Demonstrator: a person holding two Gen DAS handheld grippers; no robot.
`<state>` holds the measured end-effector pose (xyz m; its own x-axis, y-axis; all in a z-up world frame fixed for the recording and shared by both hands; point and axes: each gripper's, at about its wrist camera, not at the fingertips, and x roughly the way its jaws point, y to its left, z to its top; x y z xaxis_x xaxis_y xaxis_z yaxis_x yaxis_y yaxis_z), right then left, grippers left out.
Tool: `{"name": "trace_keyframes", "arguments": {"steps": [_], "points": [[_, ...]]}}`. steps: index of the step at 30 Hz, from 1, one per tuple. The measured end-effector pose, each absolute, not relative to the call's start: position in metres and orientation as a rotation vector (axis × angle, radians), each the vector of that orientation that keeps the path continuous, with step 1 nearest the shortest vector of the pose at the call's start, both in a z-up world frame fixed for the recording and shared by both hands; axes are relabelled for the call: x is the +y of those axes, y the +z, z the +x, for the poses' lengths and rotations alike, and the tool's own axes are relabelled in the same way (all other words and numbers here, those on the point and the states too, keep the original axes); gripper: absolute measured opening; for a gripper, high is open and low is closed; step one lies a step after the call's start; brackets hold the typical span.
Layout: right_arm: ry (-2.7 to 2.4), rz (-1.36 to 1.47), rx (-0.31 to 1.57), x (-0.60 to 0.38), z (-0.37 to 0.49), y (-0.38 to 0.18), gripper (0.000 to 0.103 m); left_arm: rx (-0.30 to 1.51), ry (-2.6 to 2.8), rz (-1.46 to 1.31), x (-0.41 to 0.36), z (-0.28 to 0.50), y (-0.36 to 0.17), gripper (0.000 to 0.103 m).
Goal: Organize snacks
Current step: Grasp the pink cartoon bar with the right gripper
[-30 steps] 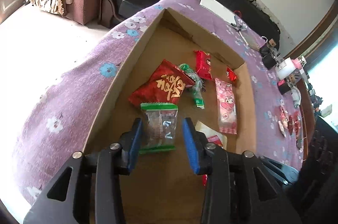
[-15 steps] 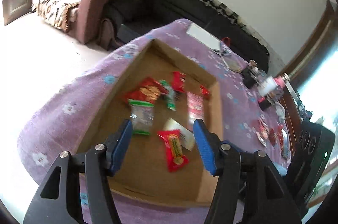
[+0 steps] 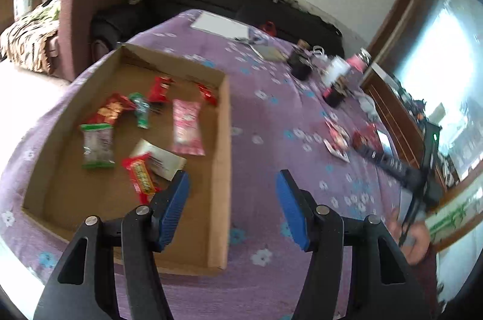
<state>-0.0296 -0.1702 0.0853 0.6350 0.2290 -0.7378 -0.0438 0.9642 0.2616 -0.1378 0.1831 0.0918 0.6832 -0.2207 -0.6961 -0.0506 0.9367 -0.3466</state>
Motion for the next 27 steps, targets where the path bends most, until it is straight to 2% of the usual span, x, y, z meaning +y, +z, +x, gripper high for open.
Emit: {"name": "trace_keyframes", "arguments": {"steps": [5, 12, 17, 18, 20, 25, 27], "points": [[0.097, 0.271, 0.906, -0.207, -0.004, 0.07, 0.05, 0.844, -0.139, -0.288, 0.153, -0.132, 0.088, 0.059], [0.11, 0.221, 0.927, -0.177, 0.046, 0.06, 0.05, 0.864, -0.152, -0.248, 0.136, -0.134, 0.086, 0.059], [0.079, 0.161, 1.0, -0.156, 0.084, 0.045, 0.055, 0.872, -0.142, -0.262, 0.139, -0.136, 0.086, 0.059], [0.073, 0.15, 1.005, -0.152, 0.088, 0.042, 0.053, 0.873, -0.14, -0.261, 0.14, -0.137, 0.087, 0.059], [0.104, 0.166, 1.041, -0.147, 0.088, 0.037, 0.032, 0.872, -0.139, -0.261, 0.141, -0.138, 0.087, 0.059], [0.328, 0.244, 1.122, -0.127, 0.056, 0.03, 0.03, 0.873, -0.151, -0.269, 0.14, -0.136, 0.085, 0.059], [0.473, 0.234, 1.149, -0.11, 0.032, 0.032, 0.034, 0.877, -0.161, -0.265, 0.138, -0.136, 0.083, 0.059]]}}
